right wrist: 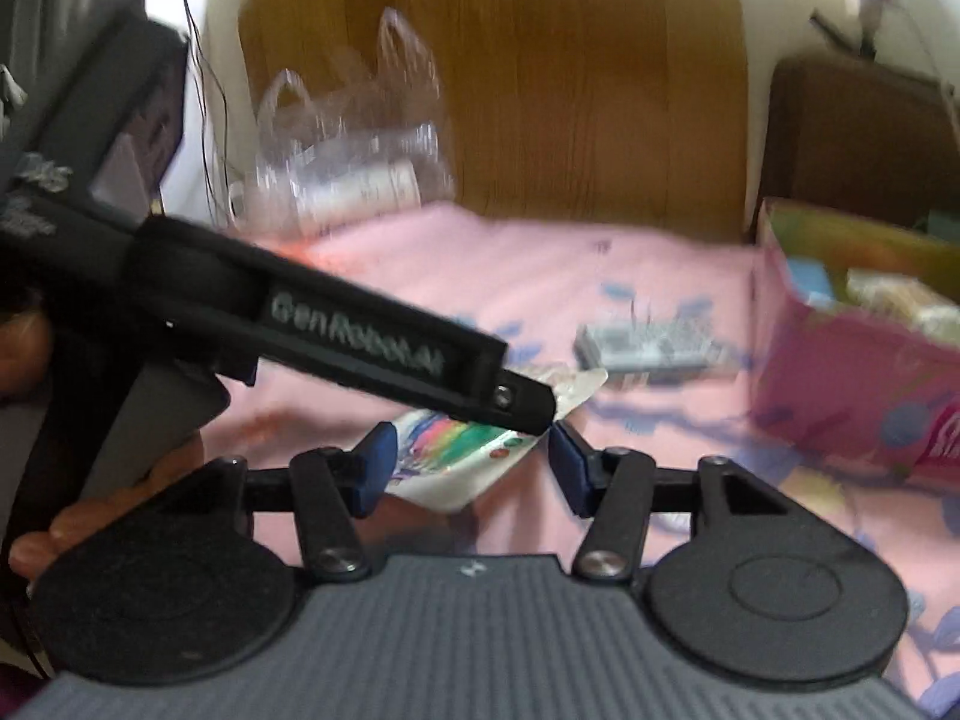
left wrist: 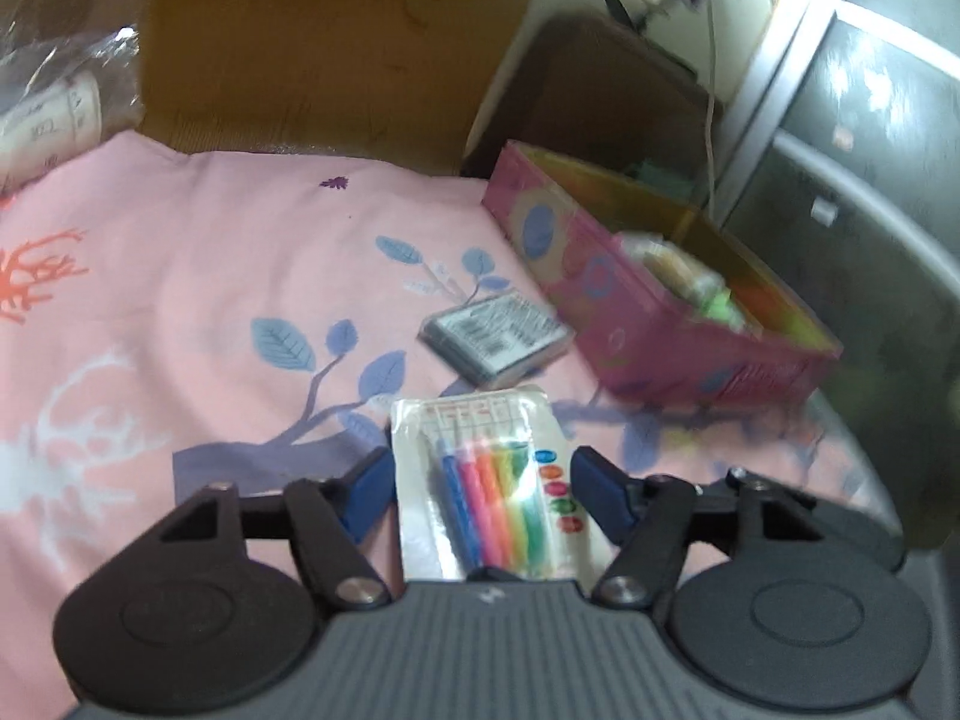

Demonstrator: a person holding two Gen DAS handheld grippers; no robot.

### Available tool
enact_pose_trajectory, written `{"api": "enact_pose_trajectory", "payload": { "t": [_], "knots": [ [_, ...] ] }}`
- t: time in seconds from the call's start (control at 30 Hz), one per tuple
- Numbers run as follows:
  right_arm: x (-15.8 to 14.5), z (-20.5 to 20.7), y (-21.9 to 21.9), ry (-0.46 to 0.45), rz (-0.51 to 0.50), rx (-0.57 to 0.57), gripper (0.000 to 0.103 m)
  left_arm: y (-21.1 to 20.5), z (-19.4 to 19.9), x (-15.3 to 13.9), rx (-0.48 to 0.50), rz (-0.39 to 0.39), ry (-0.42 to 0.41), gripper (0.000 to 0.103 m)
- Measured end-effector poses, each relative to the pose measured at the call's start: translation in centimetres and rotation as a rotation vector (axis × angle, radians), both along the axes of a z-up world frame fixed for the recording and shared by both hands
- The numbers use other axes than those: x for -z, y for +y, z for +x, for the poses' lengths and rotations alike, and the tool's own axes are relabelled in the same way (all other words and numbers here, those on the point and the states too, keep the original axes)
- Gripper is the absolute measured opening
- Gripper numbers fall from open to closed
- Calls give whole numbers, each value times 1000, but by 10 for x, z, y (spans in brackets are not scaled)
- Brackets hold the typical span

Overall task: Organize soft objects
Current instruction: 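Carry the marker packet into the tin box and open the right tool, then move the right tool to the small clear boxed item and grasp it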

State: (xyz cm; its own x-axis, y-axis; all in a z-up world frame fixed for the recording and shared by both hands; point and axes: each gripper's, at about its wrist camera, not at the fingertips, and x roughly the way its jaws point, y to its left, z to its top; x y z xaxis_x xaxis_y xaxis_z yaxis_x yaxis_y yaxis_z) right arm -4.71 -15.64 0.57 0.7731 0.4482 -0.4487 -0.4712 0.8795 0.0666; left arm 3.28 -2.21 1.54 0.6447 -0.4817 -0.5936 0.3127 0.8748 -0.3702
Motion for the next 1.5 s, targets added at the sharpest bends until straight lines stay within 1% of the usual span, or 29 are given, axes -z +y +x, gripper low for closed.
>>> {"api": "enact_pose_trajectory", "payload": {
  "t": [0.03,0.13,0.2,0.3,0.4,0.5,0.53,0.57,0.6,0.63,0.7,0.73,0.8,0.83,0.87,0.93,1.07,1.2,1.33,1.43,1.5],
  "knots": [
    [-4,-4,-2,-33,1,5,59,-1,0,-7,-1,-13,-14,65],
    [-13,-9,-9,-143,-11,44,59,-16,2,-33,14,-7,-84,65],
    [-22,-11,-18,-214,-21,90,59,-33,8,-49,47,-3,-121,65],
    [-34,-6,-42,-285,-28,162,59,-68,25,-72,108,9,-167,65],
    [-40,8,-72,-315,-29,251,59,-108,38,-85,168,36,-228,65],
    [-40,28,-102,-306,-24,328,59,-149,56,-90,206,39,-259,69],
    [-36,37,-110,-300,-24,351,59,-161,63,-90,216,34,-269,75],
    [-33,47,-119,-295,-25,375,59,-173,71,-89,228,30,-274,86],
    [-30,59,-127,-292,-28,403,59,-185,78,-87,228,36,-275,92],
    [-26,71,-133,-290,-41,440,60,-196,84,-84,207,60,-282,95],
    [-17,93,-145,-275,-92,549,60,-213,97,-74,150,128,-285,94],
    [-12,102,-153,-263,-91,586,60,-213,100,-70,133,140,-274,94],
    [-4,105,-174,-229,0,623,60,-208,103,-63,120,127,-249,94],
    [-3,106,-182,-213,42,630,60,-206,104,-60,118,130,-252,94],
    [-5,104,-187,-218,78,637,60,-204,103,-58,108,149,-262,94],
    [-8,101,-191,-241,99,652,62,-202,101,-55,89,177,-271,94],
    [-7,98,-189,-237,119,655,62,-187,93,-55,66,158,-286,94],
    [-9,94,-188,-254,119,673,62,-148,84,-59,3,124,-284,94],
    [-8,89,-185,-277,127,677,62,-96,77,-54,-102,137,-251,94],
    [-13,77,-180,-305,179,619,62,-52,72,-39,-194,174,-193,94],
    [-18,60,-168,-336,214,533,62,-23,68,-27,-252,198,-156,93]
  ]
}}
